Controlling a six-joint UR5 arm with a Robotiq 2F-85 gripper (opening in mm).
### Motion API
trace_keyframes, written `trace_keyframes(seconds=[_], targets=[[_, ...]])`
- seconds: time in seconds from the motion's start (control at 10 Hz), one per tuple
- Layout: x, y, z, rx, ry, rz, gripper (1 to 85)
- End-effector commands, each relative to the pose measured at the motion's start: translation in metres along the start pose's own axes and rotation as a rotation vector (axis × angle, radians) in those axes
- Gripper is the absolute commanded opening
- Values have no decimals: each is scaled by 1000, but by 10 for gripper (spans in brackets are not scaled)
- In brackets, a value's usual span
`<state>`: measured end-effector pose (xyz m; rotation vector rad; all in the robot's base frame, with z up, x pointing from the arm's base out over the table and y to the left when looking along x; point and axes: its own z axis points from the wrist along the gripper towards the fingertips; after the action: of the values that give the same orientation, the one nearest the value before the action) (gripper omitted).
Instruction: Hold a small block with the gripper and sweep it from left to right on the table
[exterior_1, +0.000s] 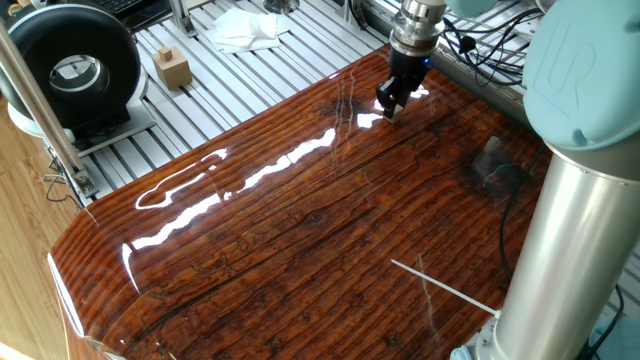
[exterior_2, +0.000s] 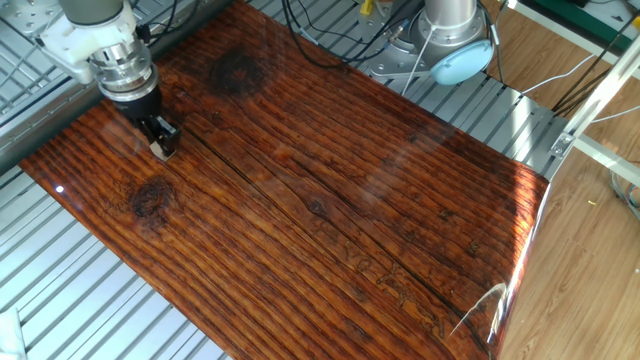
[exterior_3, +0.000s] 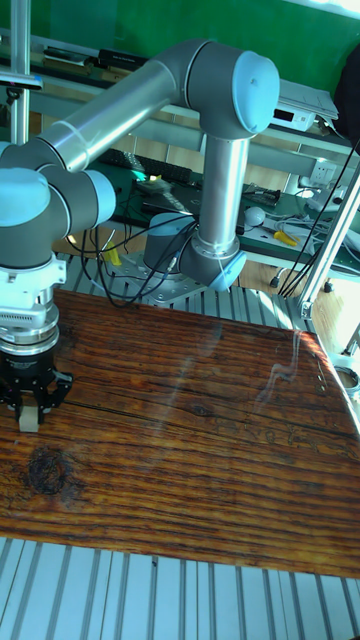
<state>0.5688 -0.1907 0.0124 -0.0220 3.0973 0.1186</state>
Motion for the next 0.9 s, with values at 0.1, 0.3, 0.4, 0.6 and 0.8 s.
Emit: trace_keyframes(seconds=[0.1,0.3,0.4,0.6,0.8], targets=[[-3,6,-2,-5,-6,23,10],[-4,8,-2,2,0,31,10],[-4,11,-1,8,0,37,10],[-5,15,1,25,1,52,10],[-6,17,0,25,3,57,10]])
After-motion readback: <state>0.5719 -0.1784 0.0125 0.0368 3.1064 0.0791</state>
